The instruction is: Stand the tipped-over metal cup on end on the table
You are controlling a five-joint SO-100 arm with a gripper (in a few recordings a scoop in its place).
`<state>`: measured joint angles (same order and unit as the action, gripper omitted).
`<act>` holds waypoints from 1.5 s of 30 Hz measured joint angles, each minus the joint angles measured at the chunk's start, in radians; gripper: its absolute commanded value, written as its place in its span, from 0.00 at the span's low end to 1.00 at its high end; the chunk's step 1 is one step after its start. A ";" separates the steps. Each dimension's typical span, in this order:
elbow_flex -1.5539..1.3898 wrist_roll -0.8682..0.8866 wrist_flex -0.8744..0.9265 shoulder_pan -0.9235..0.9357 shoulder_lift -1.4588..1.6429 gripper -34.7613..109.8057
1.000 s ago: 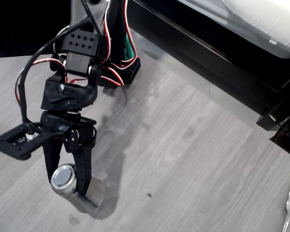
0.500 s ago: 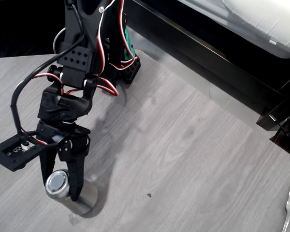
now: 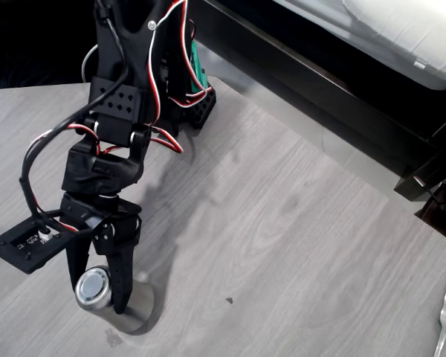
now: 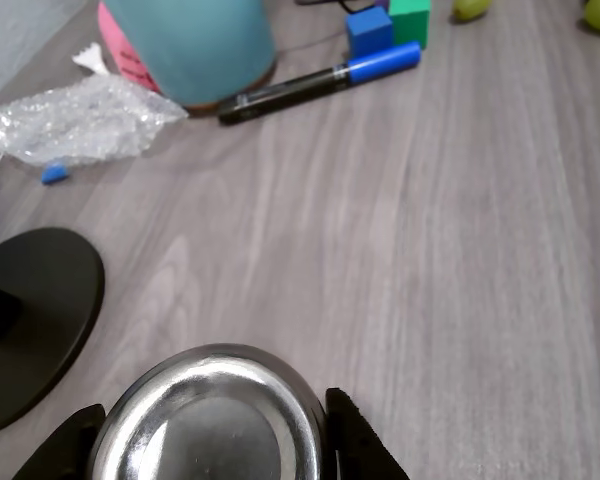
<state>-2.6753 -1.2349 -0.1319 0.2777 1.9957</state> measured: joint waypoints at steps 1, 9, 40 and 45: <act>0.000 0.000 -0.012 0.000 -0.011 0.24; 0.000 0.000 -0.109 0.000 -0.087 0.40; -0.032 1.009 0.888 -0.273 0.930 0.24; -0.225 1.143 1.101 -0.342 1.238 0.24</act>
<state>-2.9008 -0.0920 0.9695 -0.0644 3.2336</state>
